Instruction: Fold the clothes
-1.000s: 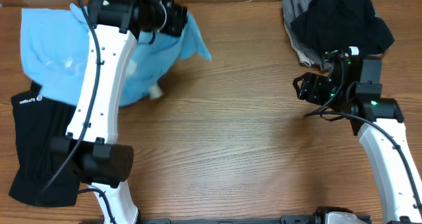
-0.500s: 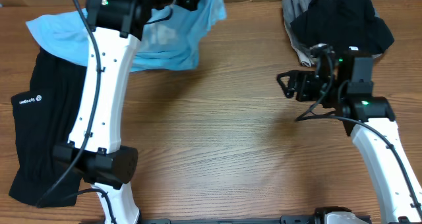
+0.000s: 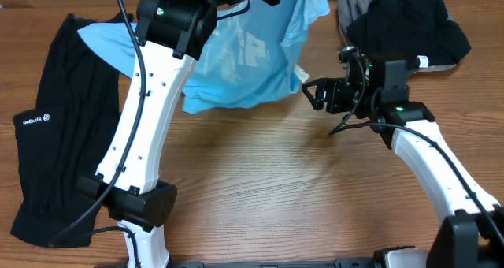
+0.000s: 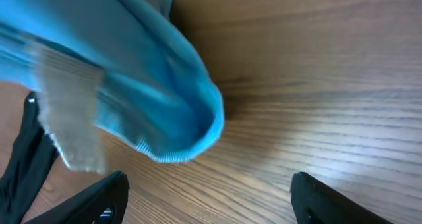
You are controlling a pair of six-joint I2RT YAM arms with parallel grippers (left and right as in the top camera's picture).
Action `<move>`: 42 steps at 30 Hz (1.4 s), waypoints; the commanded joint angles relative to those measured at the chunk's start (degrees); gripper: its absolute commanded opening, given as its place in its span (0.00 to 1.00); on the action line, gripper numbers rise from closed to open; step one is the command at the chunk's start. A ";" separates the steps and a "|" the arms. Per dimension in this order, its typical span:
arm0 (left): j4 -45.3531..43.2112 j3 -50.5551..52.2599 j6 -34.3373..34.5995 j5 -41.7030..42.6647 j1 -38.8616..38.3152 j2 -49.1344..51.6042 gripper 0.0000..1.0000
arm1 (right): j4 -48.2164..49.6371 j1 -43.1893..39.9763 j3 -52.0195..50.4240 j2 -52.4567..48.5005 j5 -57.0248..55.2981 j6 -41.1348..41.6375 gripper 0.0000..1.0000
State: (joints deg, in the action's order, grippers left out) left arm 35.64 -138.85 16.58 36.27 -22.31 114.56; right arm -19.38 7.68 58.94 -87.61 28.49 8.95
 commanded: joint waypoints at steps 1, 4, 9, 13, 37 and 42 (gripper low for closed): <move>-1.90 -2.12 3.28 1.29 -0.22 -0.04 0.04 | 0.70 1.05 1.14 -1.09 0.31 0.68 0.82; -2.64 -2.12 4.02 1.36 -0.24 -0.09 0.04 | 1.29 2.29 1.14 -2.49 -0.07 0.70 0.83; -3.45 -2.12 4.92 3.08 -0.24 -0.15 0.04 | 4.92 3.61 1.14 -4.90 -1.57 2.03 0.83; -4.94 -2.12 6.62 4.35 -0.24 -0.24 0.04 | 8.57 4.66 1.14 -7.72 -1.64 2.21 0.83; -5.46 -2.73 7.21 6.56 6.82 -4.98 0.04 | 20.98 1.05 1.36 -11.41 -4.85 7.41 0.04; -5.27 -2.73 7.04 4.57 13.25 -7.28 0.04 | 7.54 -3.30 5.57 -3.04 -4.87 4.42 0.04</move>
State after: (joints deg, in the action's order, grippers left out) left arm 31.38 -139.46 23.66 42.02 -12.67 112.57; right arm -7.66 6.96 60.01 -97.62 23.86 15.40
